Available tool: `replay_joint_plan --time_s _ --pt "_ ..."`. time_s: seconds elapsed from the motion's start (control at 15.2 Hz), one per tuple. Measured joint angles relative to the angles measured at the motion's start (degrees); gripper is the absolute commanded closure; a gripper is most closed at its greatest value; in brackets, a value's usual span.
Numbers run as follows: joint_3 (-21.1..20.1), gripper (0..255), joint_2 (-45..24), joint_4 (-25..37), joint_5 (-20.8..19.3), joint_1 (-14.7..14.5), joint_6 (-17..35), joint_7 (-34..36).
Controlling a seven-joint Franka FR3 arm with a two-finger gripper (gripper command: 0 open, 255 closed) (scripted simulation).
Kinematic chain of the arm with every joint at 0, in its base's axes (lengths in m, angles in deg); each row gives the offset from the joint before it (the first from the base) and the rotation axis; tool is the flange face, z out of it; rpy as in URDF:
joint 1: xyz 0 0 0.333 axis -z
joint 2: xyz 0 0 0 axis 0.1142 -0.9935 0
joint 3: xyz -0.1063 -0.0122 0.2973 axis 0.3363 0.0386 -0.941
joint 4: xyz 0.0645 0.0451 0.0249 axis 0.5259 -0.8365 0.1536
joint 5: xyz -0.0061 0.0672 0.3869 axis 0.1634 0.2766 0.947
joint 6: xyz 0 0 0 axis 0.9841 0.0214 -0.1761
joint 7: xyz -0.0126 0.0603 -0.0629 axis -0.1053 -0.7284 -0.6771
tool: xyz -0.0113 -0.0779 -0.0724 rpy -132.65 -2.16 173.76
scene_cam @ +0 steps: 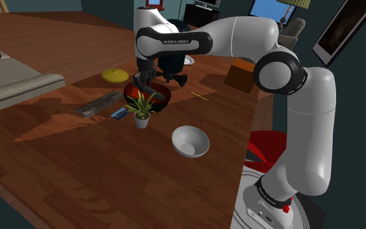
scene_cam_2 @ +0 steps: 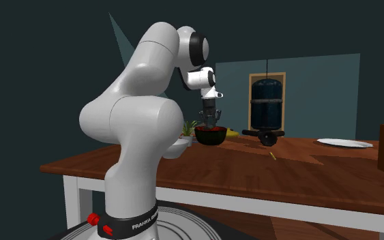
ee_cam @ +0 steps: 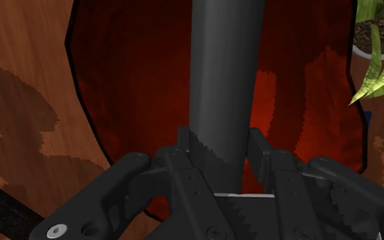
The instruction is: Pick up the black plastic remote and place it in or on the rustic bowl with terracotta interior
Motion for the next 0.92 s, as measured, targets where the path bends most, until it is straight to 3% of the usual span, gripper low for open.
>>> replay_joint_plan --time_s 0.07,0.46,0.92 --pt "0.0 0 0.0 0.0 0.0 0.0 0.0 0.0" --pt "0.01 0 -0.01 -0.02 0.0 0.01 0.0 -0.01" --pt "-0.18 0 0.44 6.4 0.21 -0.55 -6.81 -0.32"
